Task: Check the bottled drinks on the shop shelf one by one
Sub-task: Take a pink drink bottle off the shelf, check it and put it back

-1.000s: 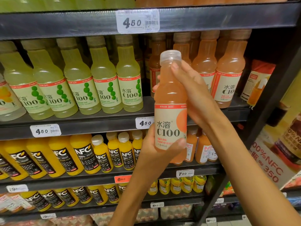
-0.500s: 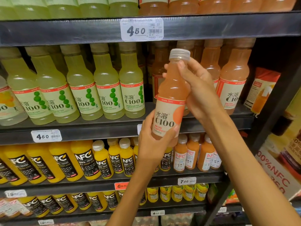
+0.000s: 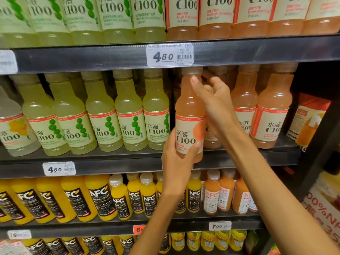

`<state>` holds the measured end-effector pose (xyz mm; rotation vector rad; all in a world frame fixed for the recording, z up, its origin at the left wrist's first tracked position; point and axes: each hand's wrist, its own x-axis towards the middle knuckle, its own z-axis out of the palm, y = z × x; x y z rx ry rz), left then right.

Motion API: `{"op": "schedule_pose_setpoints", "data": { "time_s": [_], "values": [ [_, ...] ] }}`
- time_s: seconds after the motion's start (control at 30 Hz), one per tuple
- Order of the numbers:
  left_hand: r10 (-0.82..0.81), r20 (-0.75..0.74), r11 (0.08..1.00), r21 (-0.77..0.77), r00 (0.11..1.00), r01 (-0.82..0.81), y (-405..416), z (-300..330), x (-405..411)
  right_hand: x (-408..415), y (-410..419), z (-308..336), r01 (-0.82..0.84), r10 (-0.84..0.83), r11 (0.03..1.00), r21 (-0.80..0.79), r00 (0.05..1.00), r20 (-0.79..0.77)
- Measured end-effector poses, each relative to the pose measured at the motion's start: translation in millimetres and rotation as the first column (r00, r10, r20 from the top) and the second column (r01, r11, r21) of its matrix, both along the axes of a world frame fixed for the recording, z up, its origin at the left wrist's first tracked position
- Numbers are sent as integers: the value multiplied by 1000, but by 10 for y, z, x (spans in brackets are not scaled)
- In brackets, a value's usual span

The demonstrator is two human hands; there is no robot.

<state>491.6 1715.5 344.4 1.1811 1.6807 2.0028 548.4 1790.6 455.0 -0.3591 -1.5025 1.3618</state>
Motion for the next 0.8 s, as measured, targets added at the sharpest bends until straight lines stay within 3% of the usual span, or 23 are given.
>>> {"op": "schedule_pose_setpoints", "data": {
  "time_s": [0.1,0.47,0.6,0.67,0.8],
  "values": [
    [34,-5,999,-6,999,-34,60,-24,-32,-65,5,-28,59,-68,993,103,994,85],
    [294,-159,956,53,942,-290,228,-155,23,1,118,-31,220,-293,860,461,951,94],
    [446,-355,893,115,822,-435,172,-307,44,20,158,-11,220,-334,812,540,935,121],
    [481,-390,874,136,785,-467,153,-327,19,5,176,-11,237,-391,779,581,908,153],
    [477,-376,870,78,794,-486,197,-278,-25,-40,197,-46,342,-582,657,672,797,164]
  ]
}}
